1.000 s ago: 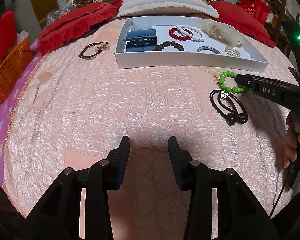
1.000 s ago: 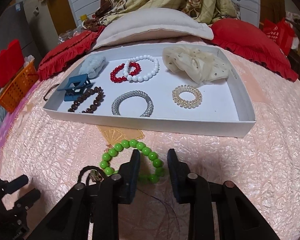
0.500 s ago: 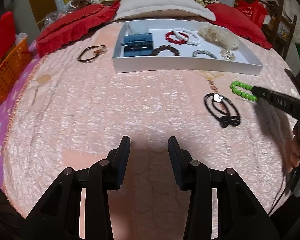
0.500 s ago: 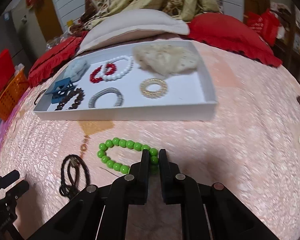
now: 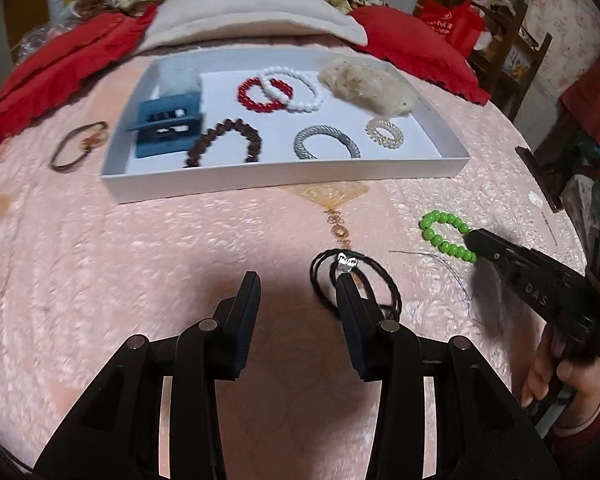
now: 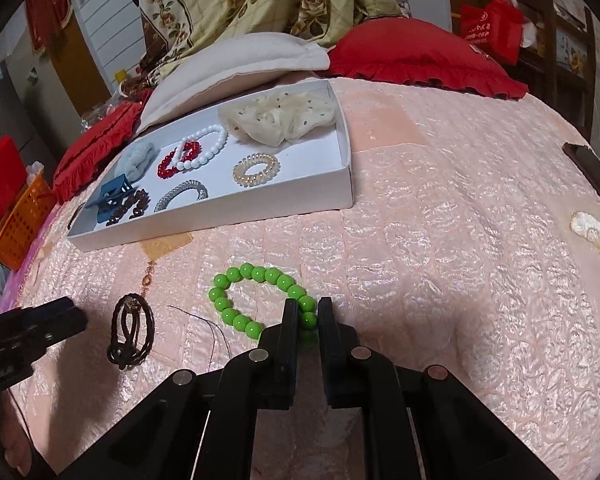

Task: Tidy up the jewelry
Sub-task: 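Grasp the black cord loop with the left gripper while the right gripper grasps the green bead bracelet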

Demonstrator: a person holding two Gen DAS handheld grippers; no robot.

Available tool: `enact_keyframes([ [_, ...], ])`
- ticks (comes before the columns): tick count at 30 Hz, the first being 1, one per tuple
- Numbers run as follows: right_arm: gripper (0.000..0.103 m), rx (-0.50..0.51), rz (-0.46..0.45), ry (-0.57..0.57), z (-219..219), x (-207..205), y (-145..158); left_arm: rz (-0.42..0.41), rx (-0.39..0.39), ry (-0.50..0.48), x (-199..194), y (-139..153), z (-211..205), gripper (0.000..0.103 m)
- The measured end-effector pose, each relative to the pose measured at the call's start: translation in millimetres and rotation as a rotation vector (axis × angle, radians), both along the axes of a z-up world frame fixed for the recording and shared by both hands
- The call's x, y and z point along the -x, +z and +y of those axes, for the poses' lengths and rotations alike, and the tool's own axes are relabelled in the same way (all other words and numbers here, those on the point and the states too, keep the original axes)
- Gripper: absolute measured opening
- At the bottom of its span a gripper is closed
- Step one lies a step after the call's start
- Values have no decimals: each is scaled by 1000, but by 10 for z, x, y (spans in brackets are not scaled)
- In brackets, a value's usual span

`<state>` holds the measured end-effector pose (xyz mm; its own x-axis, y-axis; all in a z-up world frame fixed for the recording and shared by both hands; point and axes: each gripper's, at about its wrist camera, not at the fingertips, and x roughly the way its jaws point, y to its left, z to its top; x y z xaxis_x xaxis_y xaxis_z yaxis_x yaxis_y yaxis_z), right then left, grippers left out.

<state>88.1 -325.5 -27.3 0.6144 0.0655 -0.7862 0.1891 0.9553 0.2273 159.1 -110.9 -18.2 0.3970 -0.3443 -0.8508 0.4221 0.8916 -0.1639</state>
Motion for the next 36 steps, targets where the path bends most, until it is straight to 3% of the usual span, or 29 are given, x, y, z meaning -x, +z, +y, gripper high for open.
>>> enact_keyframes([
  [10,9,-37,-23,-10,-35,26,-14,75,75,-47,-66,-148,-114,39],
  [13,9,-41,-27,-12,-39,35,-16,58,70,-58,-1,-146,-164,45],
  [18,9,-37,-40,-16,-26,48,-23,18,49,-78,146,-154,-256,44],
  [20,9,-31,-43,-16,-20,49,-26,-5,24,-75,193,-160,-285,30],
  [21,9,-29,-43,-16,-16,45,-27,-1,21,-75,198,-167,-287,14],
  [26,9,-33,-45,-18,-13,46,-31,33,64,-53,212,-162,-193,7],
  [36,9,-106,-81,-39,-99,120,-13,-31,91,-27,403,142,53,5],
])
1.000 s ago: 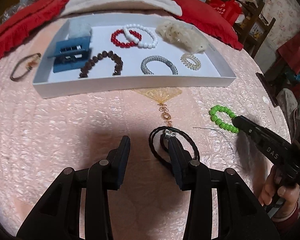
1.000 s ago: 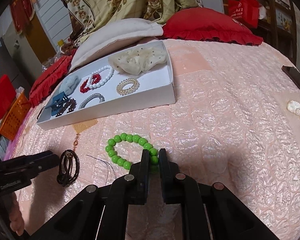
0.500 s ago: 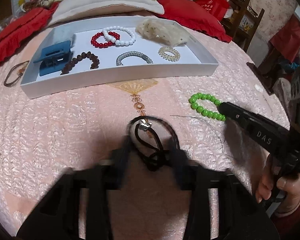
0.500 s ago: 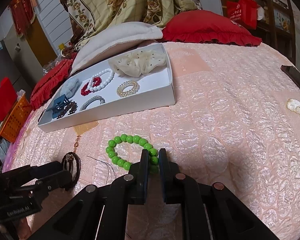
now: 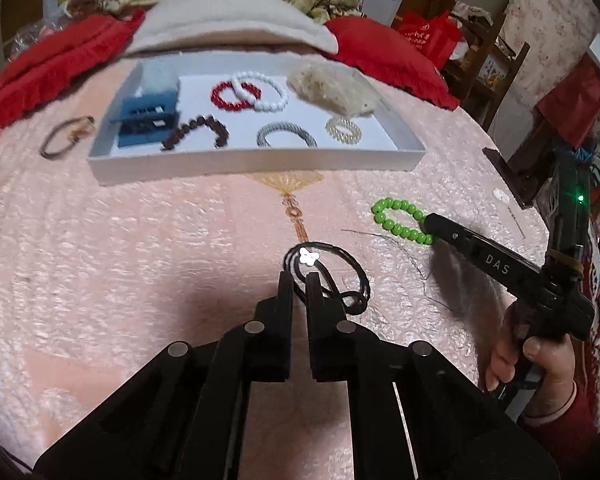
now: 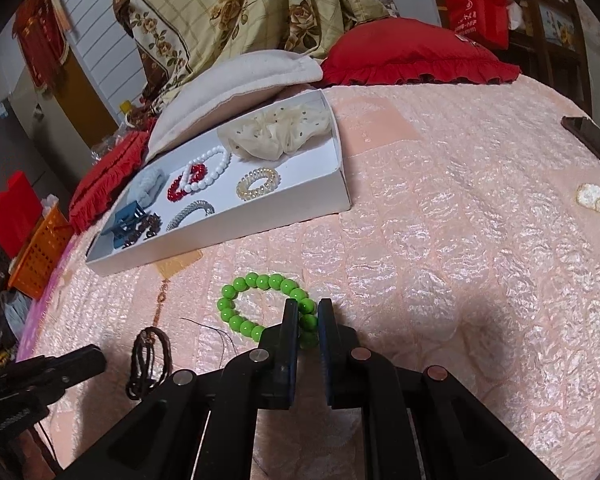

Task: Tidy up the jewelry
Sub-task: 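Grasp the black cord loop with the left gripper while the right gripper grasps the green bead bracelet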

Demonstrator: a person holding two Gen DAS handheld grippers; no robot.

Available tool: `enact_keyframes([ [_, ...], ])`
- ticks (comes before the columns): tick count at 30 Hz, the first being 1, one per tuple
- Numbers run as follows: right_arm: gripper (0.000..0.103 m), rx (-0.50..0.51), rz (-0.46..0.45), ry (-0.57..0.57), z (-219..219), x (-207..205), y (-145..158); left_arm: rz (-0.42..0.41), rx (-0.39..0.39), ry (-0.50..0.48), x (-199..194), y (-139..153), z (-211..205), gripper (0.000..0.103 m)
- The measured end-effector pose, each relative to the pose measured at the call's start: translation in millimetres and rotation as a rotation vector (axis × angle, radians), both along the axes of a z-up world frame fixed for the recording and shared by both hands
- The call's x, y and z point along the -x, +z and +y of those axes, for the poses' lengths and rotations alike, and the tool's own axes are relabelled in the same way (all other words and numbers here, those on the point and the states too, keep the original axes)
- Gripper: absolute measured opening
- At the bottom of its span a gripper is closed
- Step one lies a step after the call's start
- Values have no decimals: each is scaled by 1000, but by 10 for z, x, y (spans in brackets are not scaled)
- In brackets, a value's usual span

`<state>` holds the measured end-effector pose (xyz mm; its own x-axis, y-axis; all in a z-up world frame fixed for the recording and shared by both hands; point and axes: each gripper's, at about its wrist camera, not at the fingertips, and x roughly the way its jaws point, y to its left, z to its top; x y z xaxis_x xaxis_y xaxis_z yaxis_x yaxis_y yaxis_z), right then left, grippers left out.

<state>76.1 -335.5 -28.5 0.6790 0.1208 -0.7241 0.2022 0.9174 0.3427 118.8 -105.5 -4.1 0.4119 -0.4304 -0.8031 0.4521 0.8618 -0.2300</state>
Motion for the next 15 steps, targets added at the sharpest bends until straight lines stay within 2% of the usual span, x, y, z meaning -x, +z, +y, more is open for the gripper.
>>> enact_keyframes([
  [2,9,-7,-14,-6,-2,38,50,2,18,-21,23,28,18,5],
  [7,9,-18,-24,-2,10,87,147,12,5,-92,96,-8,-98,8],
  [8,9,-22,-22,-1,14,94,151,18,-1,-114,111,-43,-149,14],
  [10,9,-29,-22,1,20,115,158,7,-18,-135,131,-93,-218,41],
  [11,9,-29,-23,1,24,122,160,-7,-20,-139,143,-111,-239,47],
  [12,9,-29,-25,2,26,136,164,-21,-21,-141,154,-123,-255,51],
  [15,9,-36,-26,2,16,162,161,-24,-23,-165,145,-158,-320,51],
])
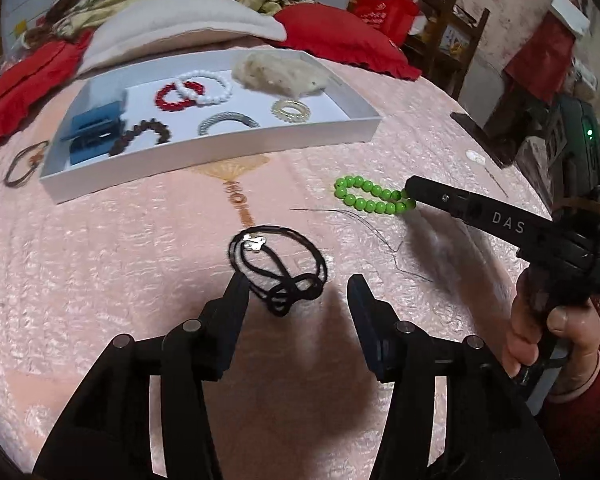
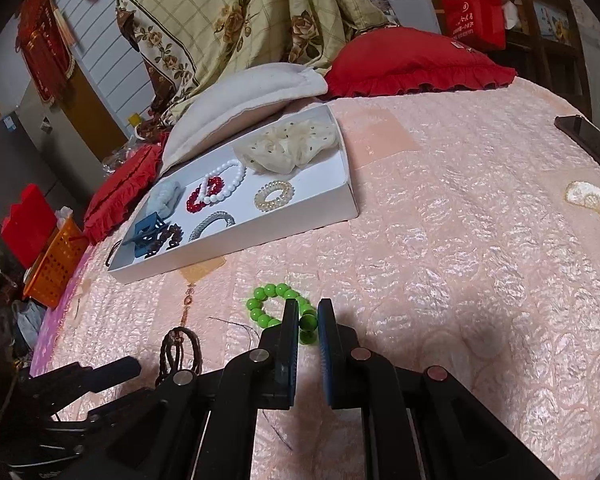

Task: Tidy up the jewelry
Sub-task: 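Grasp the black cord loop with the left gripper while the right gripper grasps the green bead bracelet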

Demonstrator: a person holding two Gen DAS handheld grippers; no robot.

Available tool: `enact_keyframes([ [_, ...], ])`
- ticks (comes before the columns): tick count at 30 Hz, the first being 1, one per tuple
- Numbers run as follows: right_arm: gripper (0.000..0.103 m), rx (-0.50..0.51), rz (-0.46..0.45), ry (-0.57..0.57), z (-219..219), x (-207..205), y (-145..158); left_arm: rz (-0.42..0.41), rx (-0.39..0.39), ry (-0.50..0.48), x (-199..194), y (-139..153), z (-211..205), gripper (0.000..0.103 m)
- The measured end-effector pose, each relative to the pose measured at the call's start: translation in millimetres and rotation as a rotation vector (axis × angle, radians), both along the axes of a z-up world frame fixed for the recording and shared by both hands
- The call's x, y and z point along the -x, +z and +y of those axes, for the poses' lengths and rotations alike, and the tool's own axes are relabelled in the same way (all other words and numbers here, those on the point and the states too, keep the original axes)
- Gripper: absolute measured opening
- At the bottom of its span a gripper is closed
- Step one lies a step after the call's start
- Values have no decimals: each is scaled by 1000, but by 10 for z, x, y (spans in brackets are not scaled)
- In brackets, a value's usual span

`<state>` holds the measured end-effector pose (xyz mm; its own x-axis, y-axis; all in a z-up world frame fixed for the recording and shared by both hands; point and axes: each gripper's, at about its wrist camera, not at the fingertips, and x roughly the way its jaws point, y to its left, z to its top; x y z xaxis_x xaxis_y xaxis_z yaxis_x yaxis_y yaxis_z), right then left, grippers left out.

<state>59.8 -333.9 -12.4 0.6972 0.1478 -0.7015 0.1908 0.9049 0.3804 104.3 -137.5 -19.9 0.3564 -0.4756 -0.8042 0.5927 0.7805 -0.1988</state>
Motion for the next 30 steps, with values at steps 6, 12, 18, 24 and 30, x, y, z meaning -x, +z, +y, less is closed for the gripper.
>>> enact_keyframes([
  [6,9,-12,3,6,5,13,-38,11,-46,-4,-30,-124,-155,50],
  [12,9,-1,-2,18,54,1,-31,47,-44,69,-125,-127,-56,7],
  [18,9,-7,-16,26,80,40,16,13,8,112,-58,115,129,5],
  [24,9,-24,-73,38,94,158,232,-15,59,126,51,382,285,5],
  [30,9,-36,-118,49,134,272,480,-42,76,134,151,560,385,5],
])
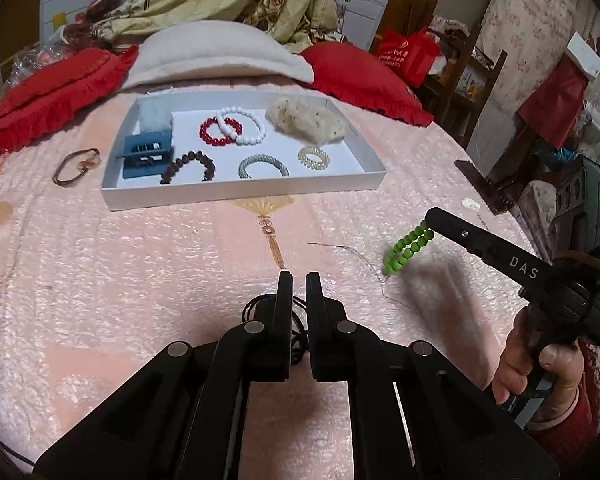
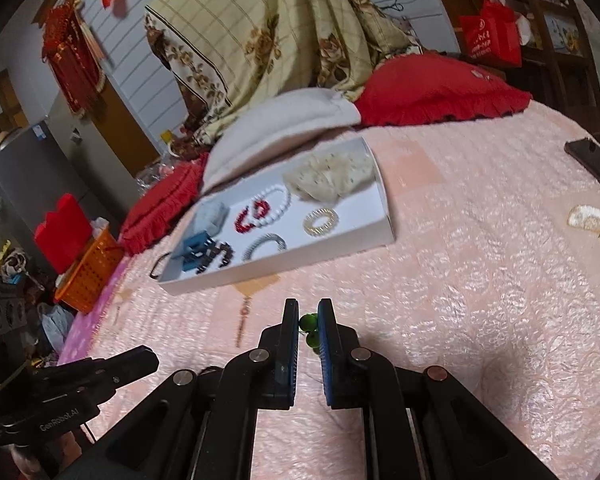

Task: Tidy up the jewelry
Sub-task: 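Grasp the black cord loop with the left gripper while the right gripper grasps the green bead bracelet, then lift the black cord loop and green bracelet and carry both toward the white box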

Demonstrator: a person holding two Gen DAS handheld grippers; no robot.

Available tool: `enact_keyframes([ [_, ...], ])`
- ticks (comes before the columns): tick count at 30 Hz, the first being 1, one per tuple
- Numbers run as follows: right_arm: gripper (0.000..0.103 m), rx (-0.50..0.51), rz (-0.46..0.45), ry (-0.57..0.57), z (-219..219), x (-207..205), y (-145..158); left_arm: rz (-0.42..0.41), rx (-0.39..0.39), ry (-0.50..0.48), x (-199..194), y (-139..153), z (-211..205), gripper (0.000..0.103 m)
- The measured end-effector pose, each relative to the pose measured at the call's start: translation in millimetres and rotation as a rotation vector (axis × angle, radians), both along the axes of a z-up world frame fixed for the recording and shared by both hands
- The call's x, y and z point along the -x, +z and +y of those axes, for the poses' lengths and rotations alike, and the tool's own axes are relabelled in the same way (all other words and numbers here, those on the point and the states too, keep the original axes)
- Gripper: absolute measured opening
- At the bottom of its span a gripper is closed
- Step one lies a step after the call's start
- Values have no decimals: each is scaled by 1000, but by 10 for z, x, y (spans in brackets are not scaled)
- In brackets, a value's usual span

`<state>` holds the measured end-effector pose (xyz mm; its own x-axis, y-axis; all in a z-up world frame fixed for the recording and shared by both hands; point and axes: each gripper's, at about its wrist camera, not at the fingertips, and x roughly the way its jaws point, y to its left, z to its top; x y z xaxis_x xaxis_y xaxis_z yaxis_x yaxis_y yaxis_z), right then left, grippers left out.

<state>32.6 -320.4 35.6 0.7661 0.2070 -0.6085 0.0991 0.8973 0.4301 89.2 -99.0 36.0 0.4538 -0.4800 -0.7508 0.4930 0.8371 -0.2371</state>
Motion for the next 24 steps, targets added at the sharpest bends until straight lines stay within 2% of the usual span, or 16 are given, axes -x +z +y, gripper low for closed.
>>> enact_keyframes([
  [7,9,24,-29,11,123,126,215,-23,5,16,90,101,142,5],
  [12,9,34,-13,21,201,186,205,72,-39,-34,87,-266,69,8],
  [14,9,34,0,25,223,201,158,95,-59,-52,104,-423,9,15],
  [15,9,32,4,26,226,219,136,104,-67,-63,115,-487,-22,22],
  [17,9,28,14,28,235,222,89,115,-58,-92,139,-592,-75,28],
  [21,9,21,23,31,228,214,28,80,-65,-106,138,-642,-165,48],
  [24,9,17,26,34,229,208,-6,70,-96,-95,83,-693,-232,49],
])
